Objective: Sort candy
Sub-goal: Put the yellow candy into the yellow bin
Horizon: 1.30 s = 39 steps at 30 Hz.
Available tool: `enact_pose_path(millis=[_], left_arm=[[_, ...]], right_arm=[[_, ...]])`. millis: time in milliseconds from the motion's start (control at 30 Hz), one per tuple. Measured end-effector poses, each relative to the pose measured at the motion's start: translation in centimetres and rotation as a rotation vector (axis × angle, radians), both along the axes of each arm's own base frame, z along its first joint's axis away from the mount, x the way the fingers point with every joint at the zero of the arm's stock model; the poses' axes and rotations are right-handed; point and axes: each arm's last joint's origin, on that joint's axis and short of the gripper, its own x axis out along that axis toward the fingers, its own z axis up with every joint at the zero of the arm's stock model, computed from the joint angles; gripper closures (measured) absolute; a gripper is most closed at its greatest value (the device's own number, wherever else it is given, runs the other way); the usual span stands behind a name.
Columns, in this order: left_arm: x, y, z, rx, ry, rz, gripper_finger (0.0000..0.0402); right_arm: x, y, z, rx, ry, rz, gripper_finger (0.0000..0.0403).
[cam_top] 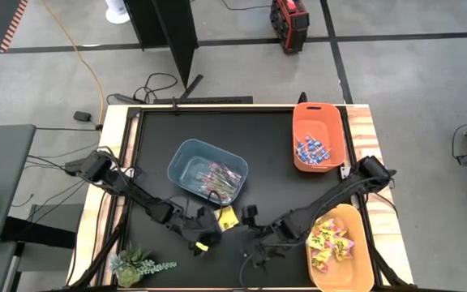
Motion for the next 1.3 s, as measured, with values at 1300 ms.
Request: enact_pose_path(millis=[1300], left_arm=[[-6.0,-0.4,9.8,0.197,-0.198,0.108,0.0338]], right_arm=[[5.1,-5.7,-12.7,0.102,-0.041,-0.336,0.0182]])
